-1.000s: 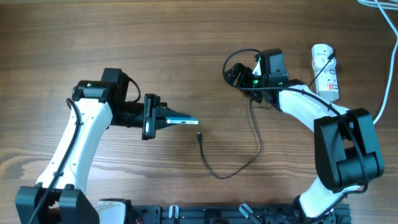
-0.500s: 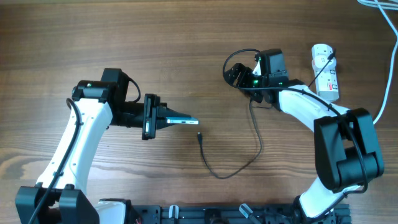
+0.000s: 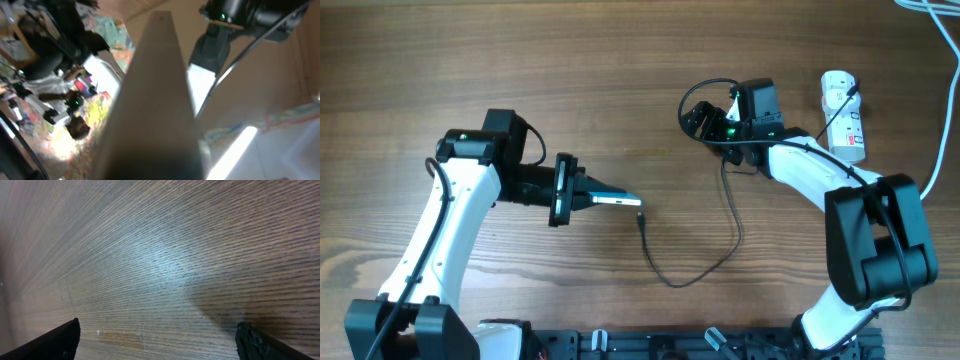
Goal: Plug charger to phone and switch on socket
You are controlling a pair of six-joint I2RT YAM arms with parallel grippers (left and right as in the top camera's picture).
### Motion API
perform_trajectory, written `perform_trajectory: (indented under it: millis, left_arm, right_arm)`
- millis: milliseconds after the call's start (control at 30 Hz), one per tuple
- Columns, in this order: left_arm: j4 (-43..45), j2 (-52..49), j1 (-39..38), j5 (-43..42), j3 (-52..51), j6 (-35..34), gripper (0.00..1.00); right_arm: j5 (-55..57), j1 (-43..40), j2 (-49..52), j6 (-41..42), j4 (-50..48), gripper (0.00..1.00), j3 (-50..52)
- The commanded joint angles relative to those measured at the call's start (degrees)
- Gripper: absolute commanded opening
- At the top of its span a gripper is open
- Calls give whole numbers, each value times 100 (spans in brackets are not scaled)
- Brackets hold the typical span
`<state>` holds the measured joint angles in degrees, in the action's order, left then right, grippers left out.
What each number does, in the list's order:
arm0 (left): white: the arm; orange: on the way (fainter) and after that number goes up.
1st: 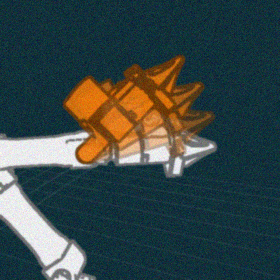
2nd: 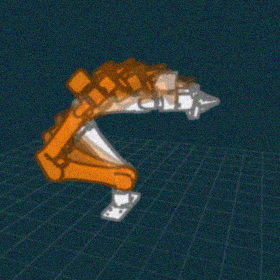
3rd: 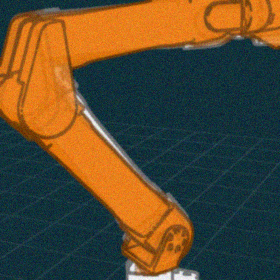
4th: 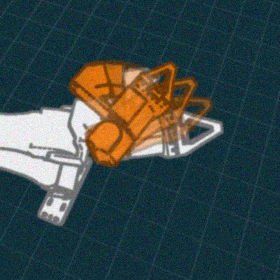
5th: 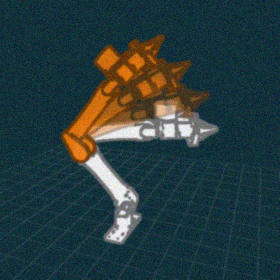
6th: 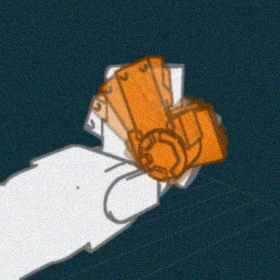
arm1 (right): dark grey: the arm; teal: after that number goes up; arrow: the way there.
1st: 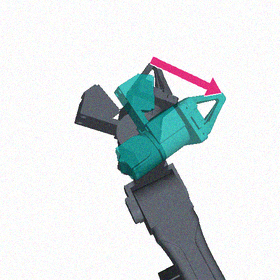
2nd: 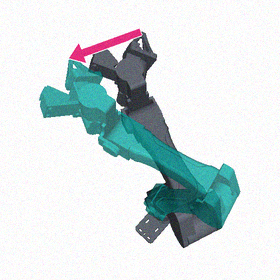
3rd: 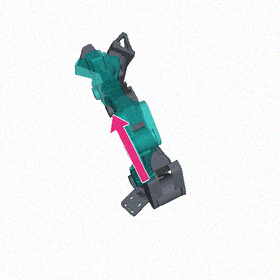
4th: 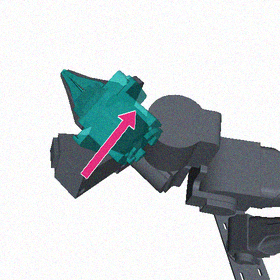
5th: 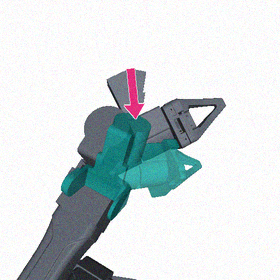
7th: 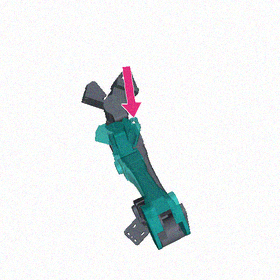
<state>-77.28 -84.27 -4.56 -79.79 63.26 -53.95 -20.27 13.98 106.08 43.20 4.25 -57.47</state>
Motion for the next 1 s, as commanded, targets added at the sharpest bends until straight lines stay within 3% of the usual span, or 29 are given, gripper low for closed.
perform_trajectory:
  millis: [0, 267, 300, 400, 433, 467, 567, 633, 700, 867, 967]
  left_arm:
    - [238, 59, -20, 1126, 48, -31, 4]
    - [1600, 59, -20, 4629, 48, -24, 4]
    - [1670, 59, -20, 4955, 48, 190, 4]
    - [1967, 59, -20, 5036, 48, 1945, 4]
    - [2009, 59, -20, 5104, 48, 2371, 9]
    - [2052, 59, -20, 5248, 48, 2551, 4]
    - [2203, 48, -20, 5438, 48, 3115, 4]
    - [2291, 7, -20, 5674, 46, 3128, 4]
    - [2286, -107, -22, 6583, 13, 3121, 4]
    - [2527, -719, -302, 6848, -243, 3101, 4]
    - [2540, -918, -669, 7709, -243, 2682, 4]
  right_arm:
    - [122, -7, 59, -98, -13, 100, -15]
    - [125, -7, 59, -101, -13, 100, -15]
    - [125, -7, 59, -101, -13, 100, -15]
    - [125, -7, 57, -101, -13, 100, -15]
    - [125, -7, 57, -98, -13, 100, -15]
    - [125, -7, 59, -98, -13, 100, -15]
    - [125, -7, 57, -101, -13, 100, -15]
    - [122, -7, 57, -101, -13, 100, -15]
    - [125, -7, 59, -101, -13, 100, -15]
    - [125, -7, 59, -98, -13, 100, -15]
    - [125, -7, 57, -98, -13, 100, -15]
